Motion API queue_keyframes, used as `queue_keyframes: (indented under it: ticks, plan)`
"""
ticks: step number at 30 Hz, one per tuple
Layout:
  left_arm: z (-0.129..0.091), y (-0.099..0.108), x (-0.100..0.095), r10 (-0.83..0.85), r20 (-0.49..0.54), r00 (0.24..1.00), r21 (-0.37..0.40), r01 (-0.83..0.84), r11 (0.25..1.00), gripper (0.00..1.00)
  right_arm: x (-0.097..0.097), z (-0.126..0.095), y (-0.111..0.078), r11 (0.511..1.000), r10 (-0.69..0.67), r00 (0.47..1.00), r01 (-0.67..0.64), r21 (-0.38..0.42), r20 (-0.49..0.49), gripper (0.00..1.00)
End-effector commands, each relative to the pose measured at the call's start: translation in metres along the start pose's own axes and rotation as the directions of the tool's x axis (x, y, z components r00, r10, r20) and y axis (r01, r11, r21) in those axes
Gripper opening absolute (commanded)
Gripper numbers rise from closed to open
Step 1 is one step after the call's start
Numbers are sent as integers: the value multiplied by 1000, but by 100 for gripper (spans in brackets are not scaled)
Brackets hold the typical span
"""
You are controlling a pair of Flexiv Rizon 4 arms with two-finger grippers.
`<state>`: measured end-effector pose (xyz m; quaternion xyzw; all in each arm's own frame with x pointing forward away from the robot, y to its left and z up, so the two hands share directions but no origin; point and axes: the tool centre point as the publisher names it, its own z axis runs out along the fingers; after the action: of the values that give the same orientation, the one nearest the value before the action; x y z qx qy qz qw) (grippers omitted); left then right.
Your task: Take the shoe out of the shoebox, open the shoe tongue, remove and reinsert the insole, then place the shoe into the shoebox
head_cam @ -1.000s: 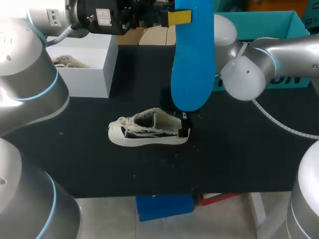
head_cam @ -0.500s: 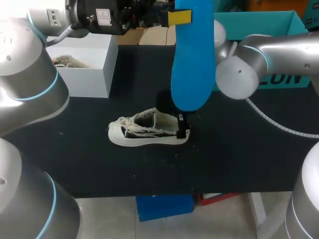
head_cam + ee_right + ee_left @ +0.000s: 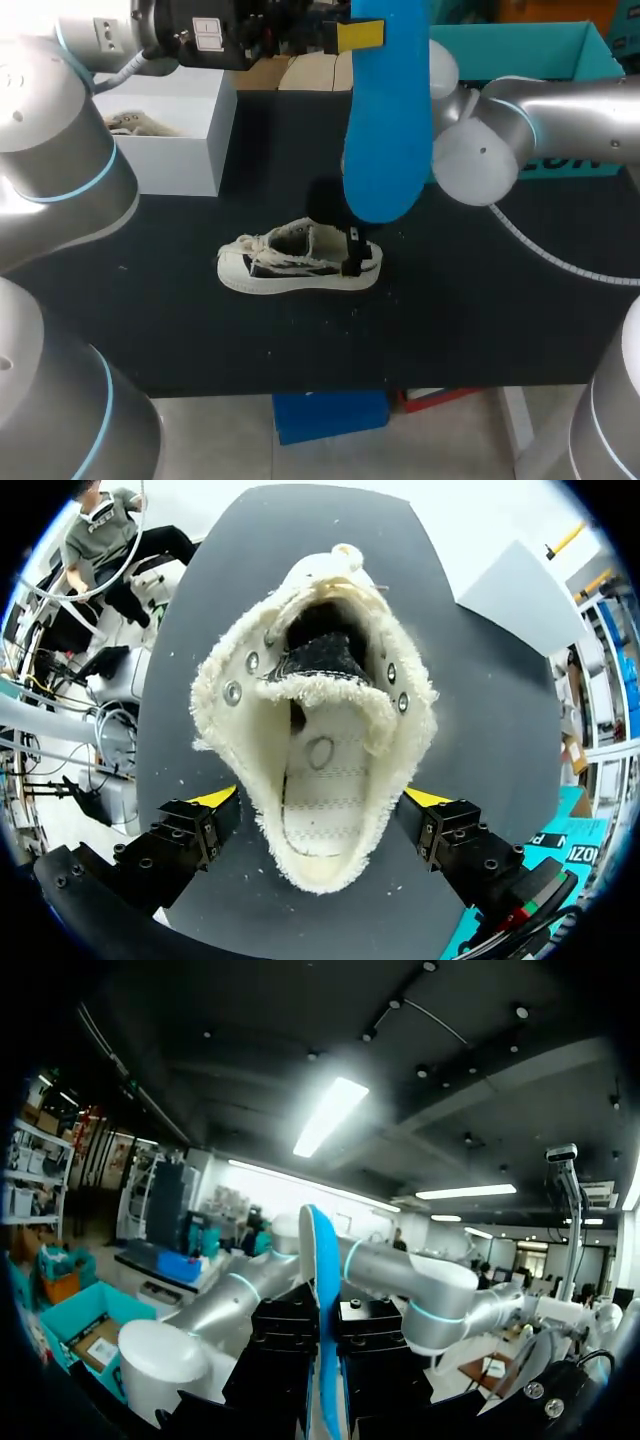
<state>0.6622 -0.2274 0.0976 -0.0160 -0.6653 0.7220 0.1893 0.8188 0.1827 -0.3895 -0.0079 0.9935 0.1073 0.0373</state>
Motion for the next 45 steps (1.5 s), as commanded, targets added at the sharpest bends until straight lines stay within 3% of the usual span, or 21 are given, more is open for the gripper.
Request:
queue_keyframes:
  ticks: [1, 5, 6, 8, 14, 35, 45]
  plan:
    - [2, 1, 0, 0, 3, 1000, 0, 0, 1000, 0, 6, 1, -13, 970, -1, 999, 10, -243, 35, 100]
    - [2, 1, 0, 0, 3, 1000, 0, 0, 1000, 0, 6, 2, -14, 944, -11, 999, 24, -329, 42, 100]
    - [2, 1, 0, 0, 3, 1000, 0, 0, 1000, 0, 6, 2, -12, 918, -5, 999, 23, -395, 48, 100]
    - [2, 1, 0, 0, 3, 1000, 0, 0, 1000, 0, 6, 1, -9, 890, 4, 998, 23, -455, 58, 100]
    - [2, 1, 0, 0, 3, 1000, 0, 0, 1000, 0, 6, 4, -2, 807, -29, 998, 52, -589, 49, 100]
    - [2, 1, 0, 0, 3, 1000, 0, 0, 1000, 0, 8, 22, -18, 729, 105, 994, -81, -680, -7, 100]
    - [2, 1, 0, 0, 3, 1000, 0, 0, 1000, 0, 11, 31, -27, 730, 122, 992, -106, -676, -23, 100]
